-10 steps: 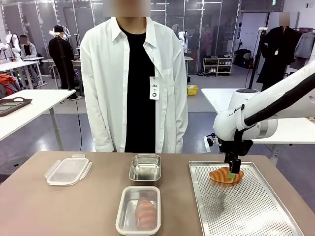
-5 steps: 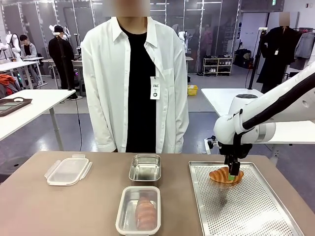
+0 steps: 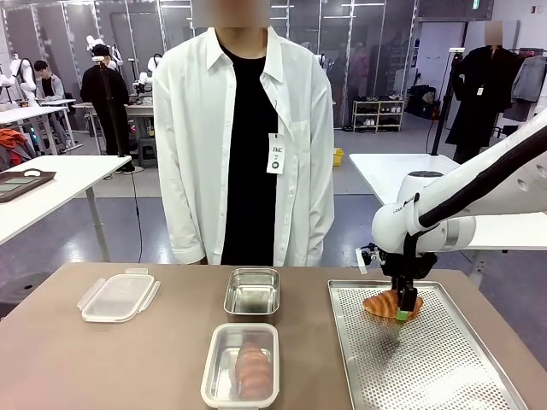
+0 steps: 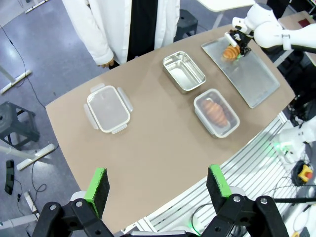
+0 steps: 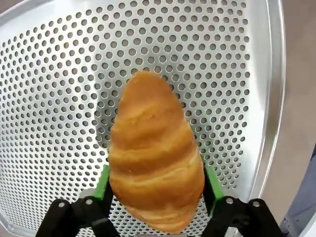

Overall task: Place the bread into the airtight container.
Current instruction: Pick up a Butter Roll and place it into an empty Airtight Container.

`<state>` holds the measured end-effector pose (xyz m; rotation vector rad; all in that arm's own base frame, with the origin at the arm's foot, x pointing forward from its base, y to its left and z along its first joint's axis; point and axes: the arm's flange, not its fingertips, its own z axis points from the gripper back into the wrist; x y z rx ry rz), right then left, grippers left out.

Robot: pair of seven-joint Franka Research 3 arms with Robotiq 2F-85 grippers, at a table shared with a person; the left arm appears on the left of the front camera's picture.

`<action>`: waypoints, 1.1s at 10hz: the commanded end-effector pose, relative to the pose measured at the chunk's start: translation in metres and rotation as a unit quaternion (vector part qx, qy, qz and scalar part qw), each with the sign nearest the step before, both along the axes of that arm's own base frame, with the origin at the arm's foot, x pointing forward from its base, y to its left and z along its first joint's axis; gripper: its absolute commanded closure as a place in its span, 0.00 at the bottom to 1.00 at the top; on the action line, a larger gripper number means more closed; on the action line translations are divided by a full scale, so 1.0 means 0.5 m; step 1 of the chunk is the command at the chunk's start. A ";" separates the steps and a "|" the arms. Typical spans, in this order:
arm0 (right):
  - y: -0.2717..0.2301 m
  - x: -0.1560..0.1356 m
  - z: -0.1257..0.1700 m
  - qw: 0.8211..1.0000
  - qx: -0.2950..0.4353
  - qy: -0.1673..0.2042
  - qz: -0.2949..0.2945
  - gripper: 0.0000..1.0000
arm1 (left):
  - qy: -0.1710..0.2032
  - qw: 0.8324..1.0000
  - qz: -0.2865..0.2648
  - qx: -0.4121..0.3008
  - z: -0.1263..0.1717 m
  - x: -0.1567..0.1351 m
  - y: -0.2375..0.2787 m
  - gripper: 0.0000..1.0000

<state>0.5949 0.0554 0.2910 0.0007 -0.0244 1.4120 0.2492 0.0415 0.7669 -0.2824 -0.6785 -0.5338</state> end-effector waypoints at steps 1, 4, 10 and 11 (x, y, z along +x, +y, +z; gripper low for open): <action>-0.002 0.009 0.005 1.000 0.012 0.004 0.004 0.90 | -0.003 1.000 -0.009 0.002 0.002 0.000 0.001 0.00; -0.003 -0.001 0.031 1.000 0.010 -0.006 0.007 1.00 | -0.003 1.000 -0.009 0.002 0.002 0.000 0.001 0.00; 0.087 -0.101 0.295 0.999 0.010 -0.047 0.012 0.93 | -0.003 1.000 -0.009 0.002 0.002 0.000 0.001 0.00; 0.125 -0.119 0.319 0.998 0.006 -0.055 0.011 0.93 | -0.003 1.000 -0.009 0.002 0.002 0.000 0.001 0.00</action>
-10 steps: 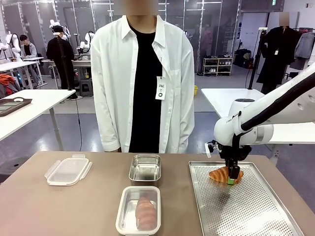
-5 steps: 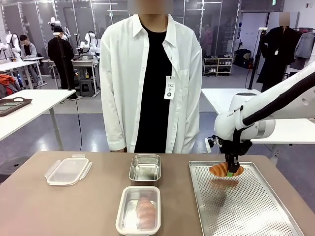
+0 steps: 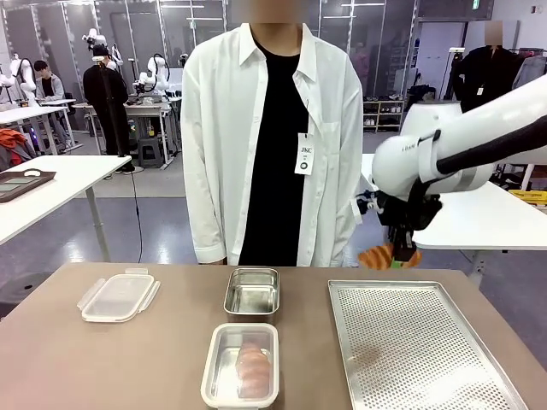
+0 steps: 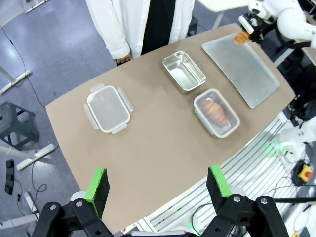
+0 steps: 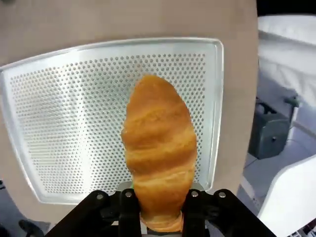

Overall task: Place the bread into the airtight container.
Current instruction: Pick up a Butter Roll and place it into an empty Airtight Container.

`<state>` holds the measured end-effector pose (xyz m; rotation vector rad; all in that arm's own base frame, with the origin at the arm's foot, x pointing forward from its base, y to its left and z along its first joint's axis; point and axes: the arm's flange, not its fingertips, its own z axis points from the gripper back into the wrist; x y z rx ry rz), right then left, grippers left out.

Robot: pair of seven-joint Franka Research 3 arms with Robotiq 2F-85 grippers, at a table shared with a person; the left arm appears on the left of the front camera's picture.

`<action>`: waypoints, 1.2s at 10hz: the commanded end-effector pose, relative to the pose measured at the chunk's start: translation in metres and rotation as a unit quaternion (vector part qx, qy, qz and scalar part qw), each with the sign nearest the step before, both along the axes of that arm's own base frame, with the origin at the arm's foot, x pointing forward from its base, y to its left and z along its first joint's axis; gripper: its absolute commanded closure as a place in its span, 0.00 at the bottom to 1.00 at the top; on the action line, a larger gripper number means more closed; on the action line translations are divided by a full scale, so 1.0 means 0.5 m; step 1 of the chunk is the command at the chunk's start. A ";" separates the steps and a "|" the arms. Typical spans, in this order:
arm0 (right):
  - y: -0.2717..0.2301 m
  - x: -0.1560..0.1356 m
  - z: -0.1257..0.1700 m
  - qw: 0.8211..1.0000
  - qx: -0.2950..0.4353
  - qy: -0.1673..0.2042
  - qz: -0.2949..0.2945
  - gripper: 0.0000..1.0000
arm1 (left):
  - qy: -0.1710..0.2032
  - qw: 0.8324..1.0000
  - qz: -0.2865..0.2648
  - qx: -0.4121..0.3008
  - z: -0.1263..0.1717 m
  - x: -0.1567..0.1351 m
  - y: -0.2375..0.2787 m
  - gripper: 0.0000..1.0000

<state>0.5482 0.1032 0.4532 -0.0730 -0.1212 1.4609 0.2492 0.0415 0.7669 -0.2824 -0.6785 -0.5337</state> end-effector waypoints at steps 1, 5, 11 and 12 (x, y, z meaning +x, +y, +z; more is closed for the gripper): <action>0.086 -0.050 0.022 1.000 0.008 -0.008 -0.029 0.93 | -0.003 1.000 -0.009 0.002 0.002 0.000 0.001 0.00; 0.334 -0.106 0.000 0.999 0.006 0.001 -0.041 0.93 | -0.003 1.000 -0.009 0.002 0.002 0.000 0.001 0.00; 0.551 -0.104 -0.058 1.000 0.003 0.010 -0.019 0.93 | -0.003 1.000 -0.009 0.002 0.002 0.000 0.001 0.00; 0.521 -0.122 -0.066 1.000 0.002 0.015 -0.011 0.93 | -0.003 1.000 -0.009 0.002 0.002 0.000 0.001 0.00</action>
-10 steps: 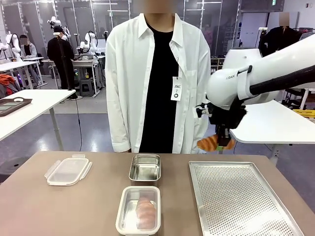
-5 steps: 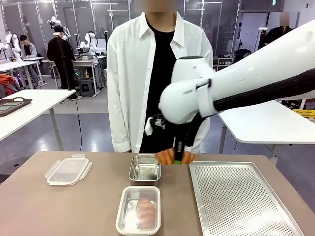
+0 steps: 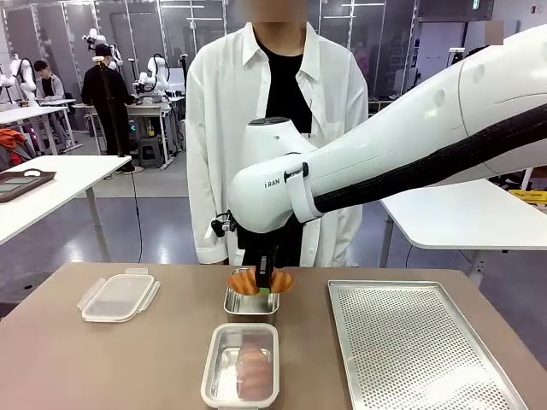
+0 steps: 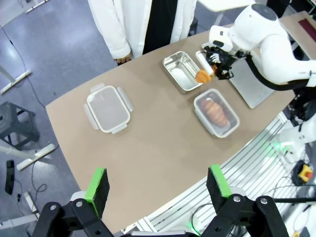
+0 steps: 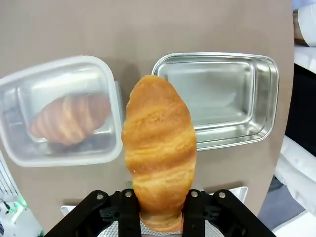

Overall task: Place the bread into the airtight container.
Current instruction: Pick up a Butter Roll and place it into an empty Airtight Container.

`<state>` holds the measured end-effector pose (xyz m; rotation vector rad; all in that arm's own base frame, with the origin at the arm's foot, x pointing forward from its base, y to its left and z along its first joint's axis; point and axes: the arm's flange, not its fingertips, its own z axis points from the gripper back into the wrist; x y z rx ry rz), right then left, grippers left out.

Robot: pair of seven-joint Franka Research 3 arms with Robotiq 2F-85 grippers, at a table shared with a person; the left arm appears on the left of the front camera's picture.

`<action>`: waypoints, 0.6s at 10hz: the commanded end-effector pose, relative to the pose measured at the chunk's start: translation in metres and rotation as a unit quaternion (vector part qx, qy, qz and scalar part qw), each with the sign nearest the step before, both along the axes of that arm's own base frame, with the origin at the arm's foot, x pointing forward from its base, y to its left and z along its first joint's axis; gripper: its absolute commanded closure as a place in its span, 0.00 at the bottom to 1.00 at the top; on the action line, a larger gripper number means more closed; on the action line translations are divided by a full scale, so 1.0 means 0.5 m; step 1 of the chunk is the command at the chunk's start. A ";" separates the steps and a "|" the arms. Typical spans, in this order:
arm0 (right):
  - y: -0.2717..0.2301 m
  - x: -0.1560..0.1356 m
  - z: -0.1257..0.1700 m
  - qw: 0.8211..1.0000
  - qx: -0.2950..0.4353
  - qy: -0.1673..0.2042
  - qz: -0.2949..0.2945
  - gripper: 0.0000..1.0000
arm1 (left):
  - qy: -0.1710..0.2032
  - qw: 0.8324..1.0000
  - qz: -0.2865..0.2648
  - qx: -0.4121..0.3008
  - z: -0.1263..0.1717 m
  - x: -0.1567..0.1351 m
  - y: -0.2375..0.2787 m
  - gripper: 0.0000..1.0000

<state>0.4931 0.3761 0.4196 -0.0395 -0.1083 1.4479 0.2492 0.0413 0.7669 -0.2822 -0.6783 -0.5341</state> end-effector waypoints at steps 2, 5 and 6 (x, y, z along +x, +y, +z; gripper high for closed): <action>-0.025 -0.011 0.001 1.000 -0.006 0.000 -0.004 0.93 | -0.003 1.000 -0.009 0.002 0.002 0.000 0.001 0.00; -0.025 -0.011 0.001 1.000 -0.006 0.000 -0.004 0.93 | -0.003 1.000 -0.009 0.002 0.002 0.000 0.001 0.00; -0.025 -0.011 0.001 1.000 -0.006 0.000 -0.004 0.93 | -0.003 1.000 -0.009 0.002 0.002 0.000 0.001 0.00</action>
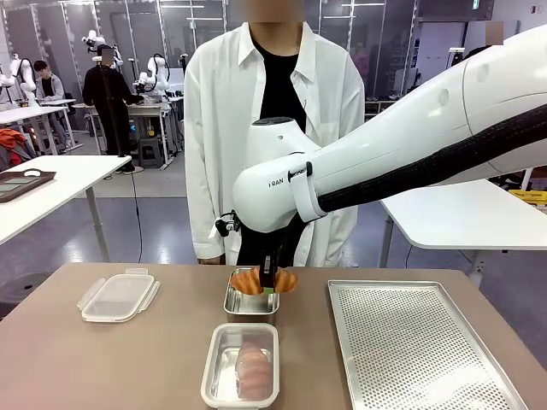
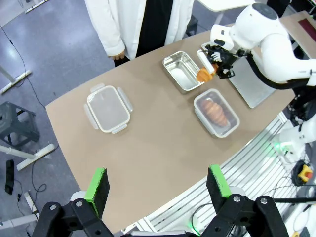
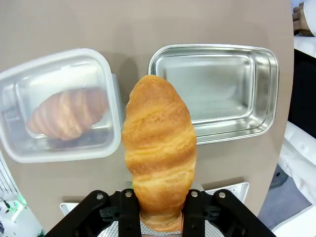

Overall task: Place the bread into the airtight container.
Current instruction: Pick up a Butter Roll and place it into an empty Airtight Container.

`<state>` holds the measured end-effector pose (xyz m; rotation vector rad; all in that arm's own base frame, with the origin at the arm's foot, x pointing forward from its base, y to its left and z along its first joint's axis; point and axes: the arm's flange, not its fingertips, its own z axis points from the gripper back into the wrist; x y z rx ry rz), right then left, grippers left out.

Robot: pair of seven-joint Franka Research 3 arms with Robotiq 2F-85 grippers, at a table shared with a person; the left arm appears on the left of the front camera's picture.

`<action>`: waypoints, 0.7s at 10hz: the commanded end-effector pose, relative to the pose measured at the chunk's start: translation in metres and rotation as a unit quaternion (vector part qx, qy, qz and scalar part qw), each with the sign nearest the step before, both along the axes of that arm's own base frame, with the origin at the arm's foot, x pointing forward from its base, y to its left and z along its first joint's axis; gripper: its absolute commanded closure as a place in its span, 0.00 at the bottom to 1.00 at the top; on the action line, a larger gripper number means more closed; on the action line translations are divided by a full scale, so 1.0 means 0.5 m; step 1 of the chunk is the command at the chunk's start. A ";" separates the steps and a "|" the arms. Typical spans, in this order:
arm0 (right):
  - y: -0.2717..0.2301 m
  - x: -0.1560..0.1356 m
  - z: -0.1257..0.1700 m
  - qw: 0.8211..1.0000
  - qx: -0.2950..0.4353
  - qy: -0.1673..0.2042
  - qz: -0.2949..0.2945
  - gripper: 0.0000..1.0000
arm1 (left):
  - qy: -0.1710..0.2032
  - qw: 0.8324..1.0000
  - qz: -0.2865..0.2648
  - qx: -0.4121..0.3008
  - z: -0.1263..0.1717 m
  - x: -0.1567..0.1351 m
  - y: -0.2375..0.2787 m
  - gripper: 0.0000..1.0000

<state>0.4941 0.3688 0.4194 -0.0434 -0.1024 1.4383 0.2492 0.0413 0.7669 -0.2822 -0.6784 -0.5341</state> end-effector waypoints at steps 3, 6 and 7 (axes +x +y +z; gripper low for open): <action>0.029 0.047 0.011 0.992 0.061 -0.013 -0.112 0.77 | -0.003 1.000 -0.009 0.002 0.002 0.000 0.001 0.00; 0.080 0.056 0.002 0.955 0.044 0.034 -0.293 0.77 | -0.003 1.000 -0.009 0.002 0.002 0.000 0.001 0.00; 0.095 0.066 -0.004 0.930 0.057 0.029 -0.362 0.77 | -0.003 1.000 -0.009 0.002 0.002 0.000 0.001 0.00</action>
